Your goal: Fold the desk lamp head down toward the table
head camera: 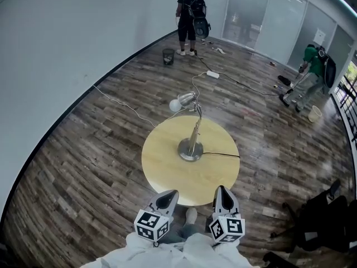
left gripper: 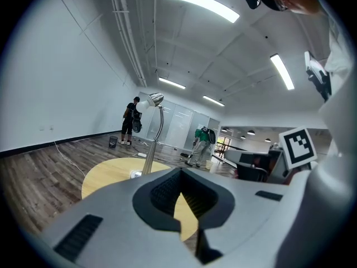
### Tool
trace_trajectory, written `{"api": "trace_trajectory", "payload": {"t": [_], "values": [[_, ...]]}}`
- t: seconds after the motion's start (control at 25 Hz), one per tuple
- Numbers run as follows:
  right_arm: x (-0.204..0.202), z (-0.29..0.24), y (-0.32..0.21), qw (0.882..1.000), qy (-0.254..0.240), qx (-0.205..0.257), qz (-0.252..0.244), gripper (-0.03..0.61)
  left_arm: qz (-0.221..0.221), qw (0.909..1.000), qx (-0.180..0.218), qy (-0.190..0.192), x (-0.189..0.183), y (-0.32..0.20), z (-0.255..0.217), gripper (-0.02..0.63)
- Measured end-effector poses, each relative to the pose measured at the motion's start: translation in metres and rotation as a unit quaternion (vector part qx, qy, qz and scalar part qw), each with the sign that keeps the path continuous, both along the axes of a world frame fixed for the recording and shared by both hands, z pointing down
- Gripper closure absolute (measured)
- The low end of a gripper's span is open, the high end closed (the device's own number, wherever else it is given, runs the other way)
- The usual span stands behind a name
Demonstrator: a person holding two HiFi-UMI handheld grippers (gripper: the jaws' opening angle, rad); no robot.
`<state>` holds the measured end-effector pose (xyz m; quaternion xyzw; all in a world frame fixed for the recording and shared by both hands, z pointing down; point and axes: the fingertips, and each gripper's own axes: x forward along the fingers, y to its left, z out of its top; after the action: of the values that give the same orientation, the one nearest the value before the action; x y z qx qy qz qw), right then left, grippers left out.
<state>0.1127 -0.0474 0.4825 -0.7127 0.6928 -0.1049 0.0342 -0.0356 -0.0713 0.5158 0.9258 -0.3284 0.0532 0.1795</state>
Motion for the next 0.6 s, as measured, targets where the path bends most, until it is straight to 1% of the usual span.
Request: {"api": "trace_trajectory", "payload": {"t": [0.4,0.6], "values": [[0.016,0.004,-0.058,1.0,-0.003,0.005,-0.018,0.566,-0.014,0.9999,0.001,-0.007,0.017,-0.051,0.005,0.615],[0.031,0.011,-0.091,1.0,-0.009,0.0,-0.028,0.566,-0.03,0.9994,0.004,-0.015,0.028,-0.082,0.006,0.615]]}}
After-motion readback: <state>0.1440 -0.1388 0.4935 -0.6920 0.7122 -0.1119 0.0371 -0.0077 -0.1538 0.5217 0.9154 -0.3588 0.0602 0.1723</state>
